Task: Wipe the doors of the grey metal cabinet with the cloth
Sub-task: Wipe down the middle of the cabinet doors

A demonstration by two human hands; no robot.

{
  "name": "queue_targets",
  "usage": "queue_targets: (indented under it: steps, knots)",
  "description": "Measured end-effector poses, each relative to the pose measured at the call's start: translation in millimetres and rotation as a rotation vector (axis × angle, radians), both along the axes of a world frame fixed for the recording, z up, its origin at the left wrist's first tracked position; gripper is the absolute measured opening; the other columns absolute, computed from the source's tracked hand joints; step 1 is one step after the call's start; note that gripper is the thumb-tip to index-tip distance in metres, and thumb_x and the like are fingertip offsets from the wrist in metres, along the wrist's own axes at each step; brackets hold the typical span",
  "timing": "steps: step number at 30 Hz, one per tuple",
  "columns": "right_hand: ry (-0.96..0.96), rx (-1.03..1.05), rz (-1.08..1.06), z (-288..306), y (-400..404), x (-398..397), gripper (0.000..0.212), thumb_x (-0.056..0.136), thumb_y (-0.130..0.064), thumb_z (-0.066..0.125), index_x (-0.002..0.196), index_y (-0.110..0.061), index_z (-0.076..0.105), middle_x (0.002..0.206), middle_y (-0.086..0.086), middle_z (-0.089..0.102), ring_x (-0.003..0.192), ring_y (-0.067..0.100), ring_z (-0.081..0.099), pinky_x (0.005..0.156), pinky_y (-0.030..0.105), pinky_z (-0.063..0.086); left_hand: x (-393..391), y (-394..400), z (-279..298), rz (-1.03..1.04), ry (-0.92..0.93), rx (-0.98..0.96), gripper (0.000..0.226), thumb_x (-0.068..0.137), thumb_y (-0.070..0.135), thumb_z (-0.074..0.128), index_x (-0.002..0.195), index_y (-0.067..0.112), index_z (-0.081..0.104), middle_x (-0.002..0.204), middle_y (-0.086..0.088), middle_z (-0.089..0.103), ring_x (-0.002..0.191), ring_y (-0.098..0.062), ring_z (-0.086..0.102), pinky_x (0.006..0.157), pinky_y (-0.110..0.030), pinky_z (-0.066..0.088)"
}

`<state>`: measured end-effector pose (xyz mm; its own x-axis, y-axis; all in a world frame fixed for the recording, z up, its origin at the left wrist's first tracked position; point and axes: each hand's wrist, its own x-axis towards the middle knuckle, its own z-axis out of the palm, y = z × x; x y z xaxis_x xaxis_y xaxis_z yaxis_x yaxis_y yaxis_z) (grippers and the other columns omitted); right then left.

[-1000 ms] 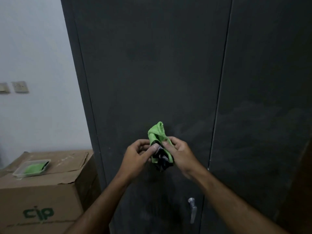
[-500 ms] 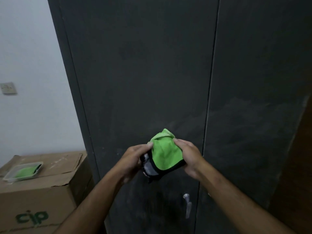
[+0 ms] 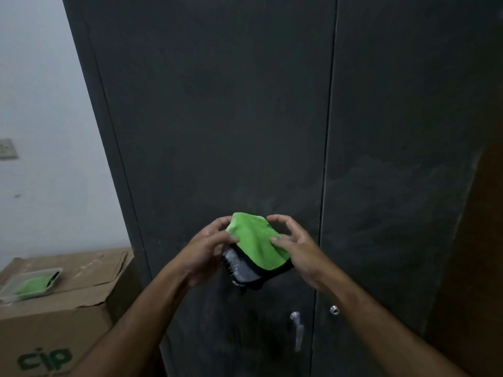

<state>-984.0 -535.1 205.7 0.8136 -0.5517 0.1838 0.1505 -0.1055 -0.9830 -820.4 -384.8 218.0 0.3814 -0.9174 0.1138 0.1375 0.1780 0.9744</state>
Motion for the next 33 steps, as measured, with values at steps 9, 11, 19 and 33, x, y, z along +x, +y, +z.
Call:
queue_targets:
  steps: [9,11,19,33]
  knots:
    - [0.003,0.049,0.019,6.1,-9.7,1.6,0.050,0.075,-0.017,0.073,0.124,-0.020,0.067,0.111,0.009,0.076,0.098,0.019,0.070,0.089,0.034,0.056,20.9,1.1,16.8,-0.096,-0.639,0.196,0.058,0.073,-0.004,0.083,0.126,0.016,0.070,0.118,-0.015,0.074,0.100,-0.026,0.070,0.086,-0.044,0.058]
    - [-0.074,0.219,-0.027,-2.5,-9.2,4.1,0.058,0.077,-0.019,0.083,0.129,-0.019,0.061,0.113,0.011,0.074,0.096,0.020,0.070,0.084,0.035,0.055,19.2,1.0,14.1,0.006,-0.611,0.137,0.046,0.073,-0.003,0.085,0.115,0.010,0.070,0.101,-0.017,0.075,0.087,-0.025,0.070,0.076,-0.039,0.059]
    - [-0.253,0.272,-0.012,-22.8,11.1,18.8,0.064,0.091,0.006,0.066,0.139,-0.030,0.045,0.123,0.015,0.070,0.109,0.028,0.069,0.096,0.045,0.057,20.4,3.2,-10.2,0.424,-0.931,0.009,0.036,0.070,0.031,0.091,0.093,0.020,0.065,0.094,0.000,0.072,0.080,-0.013,0.066,0.066,-0.042,0.057]
    - [0.142,-1.054,-0.178,7.1,15.9,18.1,0.048,0.082,-0.052,0.075,0.124,-0.037,0.058,0.126,-0.014,0.054,0.114,0.013,0.053,0.100,0.045,0.045,19.8,9.9,15.0,0.187,-0.986,-0.030,0.029,0.076,-0.001,0.084,0.087,0.016,0.063,0.080,0.001,0.067,0.068,-0.011,0.064,0.059,-0.038,0.055]
